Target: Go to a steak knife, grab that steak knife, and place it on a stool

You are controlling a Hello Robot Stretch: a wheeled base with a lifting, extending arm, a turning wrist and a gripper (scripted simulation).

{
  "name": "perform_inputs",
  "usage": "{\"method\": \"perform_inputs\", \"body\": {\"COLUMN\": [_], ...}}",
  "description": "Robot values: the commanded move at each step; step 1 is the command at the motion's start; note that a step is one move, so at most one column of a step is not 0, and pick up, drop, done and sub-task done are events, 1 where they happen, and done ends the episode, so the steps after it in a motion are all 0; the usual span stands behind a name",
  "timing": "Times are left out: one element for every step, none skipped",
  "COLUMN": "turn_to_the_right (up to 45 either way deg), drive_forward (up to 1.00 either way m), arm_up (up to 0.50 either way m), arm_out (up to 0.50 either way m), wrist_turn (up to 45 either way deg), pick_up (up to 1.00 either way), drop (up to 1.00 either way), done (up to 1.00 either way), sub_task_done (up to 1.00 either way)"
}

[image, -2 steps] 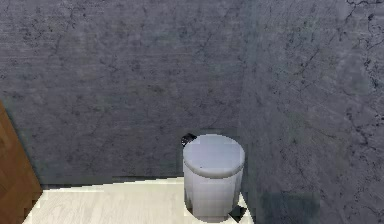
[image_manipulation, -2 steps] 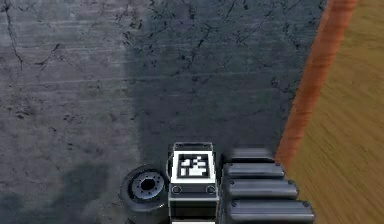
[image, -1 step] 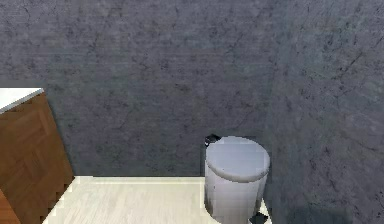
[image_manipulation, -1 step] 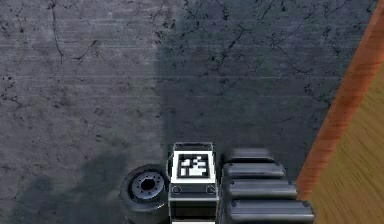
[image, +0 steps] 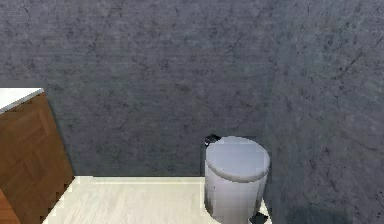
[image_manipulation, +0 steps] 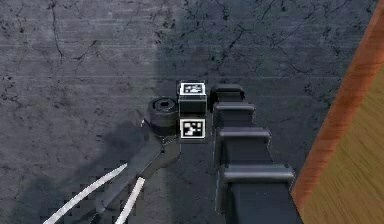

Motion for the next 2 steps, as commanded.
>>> {"method": "perform_inputs", "body": {"turn_to_the_right": [0.0,0.0], "drive_forward": [0.0,0.0], "arm_up": [0.0,0.0], "arm_out": [0.0,0.0], "wrist_turn": [45.0,45.0], "pick_up": [0.0,0.0], "drop": [0.0,0.0], "done": [0.0,0.0], "sub_task_done": [0.0,0.0]}}
